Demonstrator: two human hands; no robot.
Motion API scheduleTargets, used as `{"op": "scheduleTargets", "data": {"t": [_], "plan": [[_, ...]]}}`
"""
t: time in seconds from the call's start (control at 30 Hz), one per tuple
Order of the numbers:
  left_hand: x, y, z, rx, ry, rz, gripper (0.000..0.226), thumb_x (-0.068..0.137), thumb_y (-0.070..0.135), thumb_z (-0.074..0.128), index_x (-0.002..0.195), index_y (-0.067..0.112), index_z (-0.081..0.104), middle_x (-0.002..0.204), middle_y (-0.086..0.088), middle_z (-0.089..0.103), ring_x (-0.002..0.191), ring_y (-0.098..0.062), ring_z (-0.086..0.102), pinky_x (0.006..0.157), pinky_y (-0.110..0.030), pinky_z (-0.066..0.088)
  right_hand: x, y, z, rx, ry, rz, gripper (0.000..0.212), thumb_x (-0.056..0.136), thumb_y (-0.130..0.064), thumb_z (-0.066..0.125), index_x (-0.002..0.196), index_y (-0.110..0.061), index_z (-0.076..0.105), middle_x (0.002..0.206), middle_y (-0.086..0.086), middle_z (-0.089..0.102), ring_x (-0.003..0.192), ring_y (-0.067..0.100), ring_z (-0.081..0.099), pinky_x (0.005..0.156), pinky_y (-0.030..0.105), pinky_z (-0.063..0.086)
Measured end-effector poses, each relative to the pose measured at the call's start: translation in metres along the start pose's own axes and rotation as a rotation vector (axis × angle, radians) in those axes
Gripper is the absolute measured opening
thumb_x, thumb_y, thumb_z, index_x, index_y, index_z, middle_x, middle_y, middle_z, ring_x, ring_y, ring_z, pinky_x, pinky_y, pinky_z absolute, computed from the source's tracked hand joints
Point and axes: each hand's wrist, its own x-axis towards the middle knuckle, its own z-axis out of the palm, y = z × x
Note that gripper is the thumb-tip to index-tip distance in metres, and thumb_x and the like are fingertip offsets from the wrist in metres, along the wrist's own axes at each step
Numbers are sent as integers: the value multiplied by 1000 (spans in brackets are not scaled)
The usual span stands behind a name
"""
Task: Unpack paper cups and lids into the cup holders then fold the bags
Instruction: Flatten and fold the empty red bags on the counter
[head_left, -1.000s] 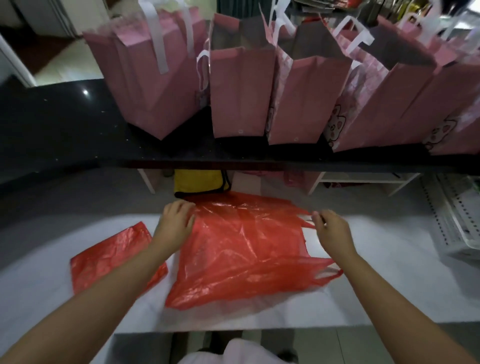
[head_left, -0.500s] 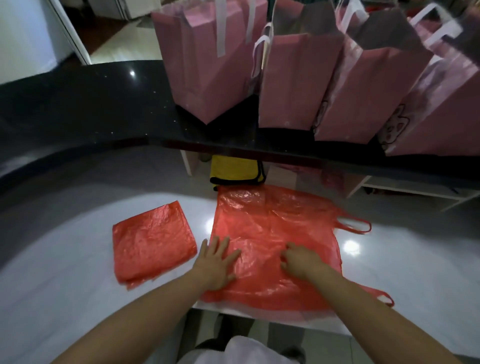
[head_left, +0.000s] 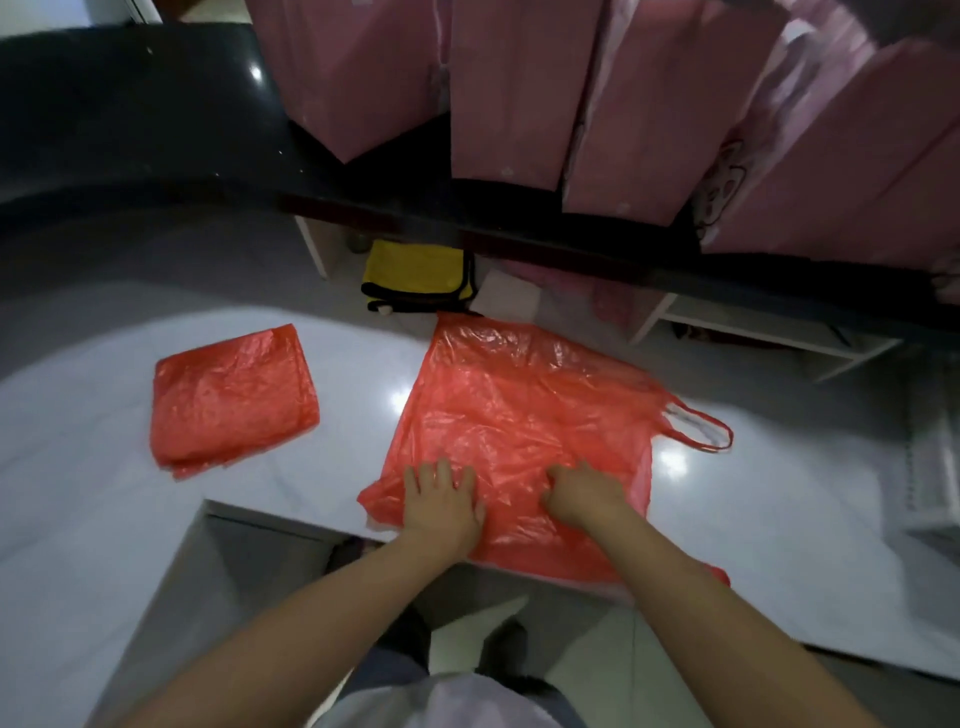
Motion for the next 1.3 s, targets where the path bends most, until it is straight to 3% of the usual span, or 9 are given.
{"op": "scheduleTargets", "data": {"t": [0.17, 0.33, 0.47, 0.57, 0.7, 0.87, 0.97, 1.1, 1.3], "plan": [[6, 54, 12, -344, -115, -169, 75, 97, 69, 19, 160, 31, 5, 167, -18, -13, 152, -41, -15, 116, -61, -19, -15, 38, 27, 149, 26, 31, 52, 98, -50, 40, 143, -25, 48, 141, 16, 56, 126, 36, 56, 104, 44, 45], [21, 53, 9, -108, -197, 36, 94, 89, 76, 41, 158, 39, -11, 163, -12, -30, 149, -40, -28, 112, -64, -24, -38, 53, 61, 261, 74, 69, 48, 96, -47, 42, 136, -21, 51, 132, 16, 62, 120, 36, 60, 97, 42, 48], [44, 27, -16, 141, -192, 367, 82, 93, 55, 55, 158, 46, 6, 168, -8, -16, 153, -36, -16, 118, -65, -10, -55, 42, 83, 311, 148, 4, 36, 98, -41, 46, 117, -15, 63, 118, 19, 67, 110, 38, 65, 88, 41, 52], [57, 15, -34, 257, -59, 517, 58, 102, 31, 44, 155, 44, 26, 169, -6, 7, 155, -34, -3, 123, -59, -5, -65, 17, 98, 349, 220, -32, 32, 98, -36, 46, 103, -12, 67, 107, 19, 70, 100, 39, 66, 78, 40, 50], [40, 13, -22, 136, 122, 417, 48, 101, 29, 39, 149, 33, 40, 159, -9, 31, 150, -32, 20, 123, -52, 12, -65, -15, 94, 415, 305, -31, 31, 101, -36, 41, 90, -14, 60, 97, 15, 69, 91, 38, 66, 68, 36, 43], [18, 4, 6, 15, 63, 286, 56, 105, 43, 31, 158, 30, 23, 167, -15, 8, 154, -37, 2, 123, -57, 4, -44, -27, 67, 463, 427, -17, 22, 101, -30, 39, 93, -17, 55, 99, 10, 65, 92, 34, 63, 69, 35, 41], [20, 4, 0, -1, 160, 248, 57, 106, 45, 27, 159, 27, 22, 168, -14, 8, 154, -39, 2, 124, -56, 2, -27, -27, 47, 468, 564, -76, 27, 103, -26, 41, 112, -13, 62, 113, 8, 63, 106, 30, 58, 87, 40, 47], [48, 17, -18, -113, 247, 364, 55, 107, 37, 26, 160, 21, 21, 169, -10, 10, 156, -28, 0, 126, -50, 4, 5, -21, 27, 480, 631, -61, 41, 106, -25, 41, 145, -16, 51, 156, 9, 41, 147, 28, 32, 120, 44, 27], [103, 39, -10, -97, 205, 381, 57, 108, 37, 21, 162, 24, 9, 170, 1, 0, 156, -18, -10, 125, -47, -5, 60, -10, 28, 407, 484, -115, 52, 109, -37, 24, 161, -31, 17, 170, -3, 3, 156, 17, -7, 126, 43, -5]]}}
